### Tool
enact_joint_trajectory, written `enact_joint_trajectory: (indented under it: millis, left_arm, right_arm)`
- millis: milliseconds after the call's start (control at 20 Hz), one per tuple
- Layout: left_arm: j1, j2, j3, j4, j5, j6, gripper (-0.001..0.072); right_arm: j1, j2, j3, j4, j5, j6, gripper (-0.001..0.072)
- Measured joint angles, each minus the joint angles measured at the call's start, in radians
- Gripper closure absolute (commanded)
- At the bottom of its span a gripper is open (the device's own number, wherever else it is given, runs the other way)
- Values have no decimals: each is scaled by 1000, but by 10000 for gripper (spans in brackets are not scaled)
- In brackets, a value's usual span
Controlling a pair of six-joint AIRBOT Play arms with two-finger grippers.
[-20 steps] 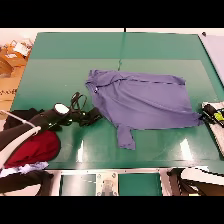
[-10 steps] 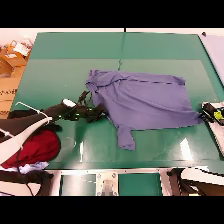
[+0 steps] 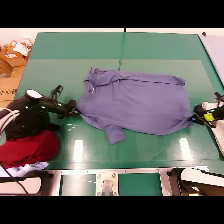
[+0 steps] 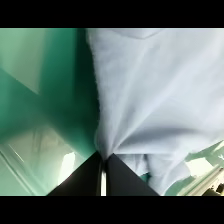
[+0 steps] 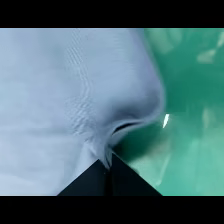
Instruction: Fold the shirts.
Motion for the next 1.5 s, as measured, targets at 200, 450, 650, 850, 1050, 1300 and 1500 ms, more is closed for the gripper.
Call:
enact_joint_trajectory:
  millis: [200,450,650,850,1050,1300,1500]
  left_arm:
    - [93,7,75,122,-106,24,684]
    - [156,0,126,200,-169,48,682]
    - [167,-10,136,166,-188,55,173]
    - [171,-10,128,158,-265,43,310]
    - [171,1,-2,135,-256,27,310]
    - [170,8,-167,-16,-98,27,311]
    - [102,8,-200,-111,72,47,596]
  right_arm:
    - [58,10,-47,15,32,8,702]
    - [76,18,-62,44,55,13,701]
    - [80,20,-79,59,71,14,701]
    - [82,20,-101,67,69,13,702]
    - [82,20,-107,69,61,10,701]
    - [82,20,-108,70,59,8,701]
    - [84,20,-108,70,58,8,701]
